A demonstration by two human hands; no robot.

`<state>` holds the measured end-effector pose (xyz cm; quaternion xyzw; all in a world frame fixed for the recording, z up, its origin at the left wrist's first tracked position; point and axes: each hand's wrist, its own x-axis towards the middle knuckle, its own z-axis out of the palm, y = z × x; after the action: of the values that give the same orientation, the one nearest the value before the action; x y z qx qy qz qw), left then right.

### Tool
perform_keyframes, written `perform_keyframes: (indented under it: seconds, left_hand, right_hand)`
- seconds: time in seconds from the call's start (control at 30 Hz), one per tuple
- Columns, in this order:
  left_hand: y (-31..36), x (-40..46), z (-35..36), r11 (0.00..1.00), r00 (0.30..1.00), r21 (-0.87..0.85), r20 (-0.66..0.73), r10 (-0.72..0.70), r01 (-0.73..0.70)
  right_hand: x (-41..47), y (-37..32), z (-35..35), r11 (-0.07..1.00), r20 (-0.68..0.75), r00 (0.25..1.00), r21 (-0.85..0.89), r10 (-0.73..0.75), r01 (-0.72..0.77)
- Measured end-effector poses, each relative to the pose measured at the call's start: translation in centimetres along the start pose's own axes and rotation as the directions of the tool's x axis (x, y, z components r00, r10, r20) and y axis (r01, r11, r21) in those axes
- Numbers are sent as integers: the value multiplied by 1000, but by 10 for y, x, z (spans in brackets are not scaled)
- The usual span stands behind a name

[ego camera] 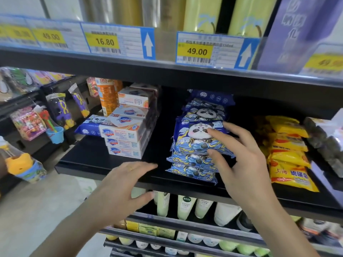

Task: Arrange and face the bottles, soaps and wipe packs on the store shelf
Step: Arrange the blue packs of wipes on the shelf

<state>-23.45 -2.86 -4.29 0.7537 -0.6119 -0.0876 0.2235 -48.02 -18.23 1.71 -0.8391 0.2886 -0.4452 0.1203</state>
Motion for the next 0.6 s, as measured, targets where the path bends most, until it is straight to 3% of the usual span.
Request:
perform_keyframes:
  seconds: [0.07, 0.13, 0.2, 0.3, 0.47, 0.6]
  left_hand:
    - [19, -1, -19, 979, 995, -197, -82, -62, 44]
    - [40, 1, -37, 858, 976, -509, -143, -164, 70]
    - [56, 11, -47, 632, 972, -762, -15, -233, 140]
    - [72, 20, -54, 365, 956, -898, 162, -246, 246]
    - [90, 10, -58, 288, 960, -921, 220, -173, 263]
    - [86, 8, -55, 320, 968, -919, 182, -176, 231]
  right_hand:
    - [-7, -6, 1, 999, -51, 998, 34, -23, 25]
    - [-16, -14, 4, 996, -90, 995, 72, -45, 52]
    - [-25, -21, 8, 989, -96, 992, 117, -77, 88]
    - [-35, -30, 12, 975, -99, 987, 167, -129, 145]
    - [-45, -38, 16, 965, -108, 981, 192, -162, 180]
    - [-44, -43, 13, 965, -81, 988, 219, -129, 144]
